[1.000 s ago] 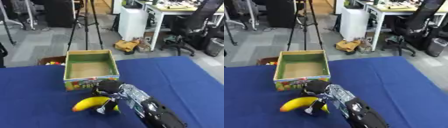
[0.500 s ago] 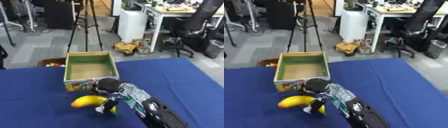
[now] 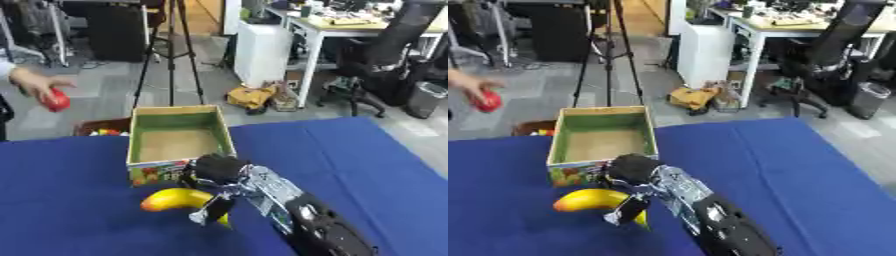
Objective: Pick up objects on the table and place them in the box.
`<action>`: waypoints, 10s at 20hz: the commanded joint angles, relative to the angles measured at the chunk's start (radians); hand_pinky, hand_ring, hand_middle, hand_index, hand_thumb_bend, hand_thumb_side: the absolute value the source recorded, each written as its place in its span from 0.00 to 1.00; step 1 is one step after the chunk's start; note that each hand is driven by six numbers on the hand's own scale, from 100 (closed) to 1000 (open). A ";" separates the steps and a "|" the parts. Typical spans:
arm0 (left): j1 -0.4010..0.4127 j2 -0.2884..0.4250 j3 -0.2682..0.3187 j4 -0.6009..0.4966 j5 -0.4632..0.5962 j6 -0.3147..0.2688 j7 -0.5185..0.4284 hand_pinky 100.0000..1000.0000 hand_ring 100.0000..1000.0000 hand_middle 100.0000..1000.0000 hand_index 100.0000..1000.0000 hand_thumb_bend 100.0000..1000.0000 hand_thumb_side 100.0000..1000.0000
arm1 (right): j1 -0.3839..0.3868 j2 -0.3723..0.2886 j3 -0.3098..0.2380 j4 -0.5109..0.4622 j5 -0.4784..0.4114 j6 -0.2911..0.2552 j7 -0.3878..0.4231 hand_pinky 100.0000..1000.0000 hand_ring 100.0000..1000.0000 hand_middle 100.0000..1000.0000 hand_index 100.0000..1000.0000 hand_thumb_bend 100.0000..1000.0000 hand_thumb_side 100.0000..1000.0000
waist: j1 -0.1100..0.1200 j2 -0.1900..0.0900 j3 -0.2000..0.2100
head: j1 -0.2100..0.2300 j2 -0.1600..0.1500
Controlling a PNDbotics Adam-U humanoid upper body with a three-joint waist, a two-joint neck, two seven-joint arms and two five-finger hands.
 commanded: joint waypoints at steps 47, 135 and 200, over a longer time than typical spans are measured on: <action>-0.003 0.012 -0.004 -0.020 -0.013 -0.001 -0.006 0.41 0.63 0.61 0.85 0.00 0.99 | -0.095 -0.174 -0.047 -0.189 -0.280 0.135 -0.040 0.35 0.45 0.37 0.47 0.00 0.51 | -0.003 -0.070 0.001 | -0.027 -0.007; -0.131 0.024 0.008 -0.020 0.058 0.018 0.005 0.36 0.60 0.57 0.84 0.00 0.97 | -0.235 -0.407 -0.117 0.166 -0.096 0.072 -0.278 0.34 0.47 0.38 0.47 0.00 0.53 | -0.041 0.238 0.283 | -0.277 -0.300; -0.112 0.027 0.010 -0.020 0.039 0.014 0.002 0.37 0.61 0.58 0.84 0.00 0.97 | -0.222 -0.470 -0.137 0.046 -0.329 0.068 -0.175 0.79 0.86 0.73 0.85 0.75 0.67 | -0.029 0.163 0.238 | -0.252 -0.266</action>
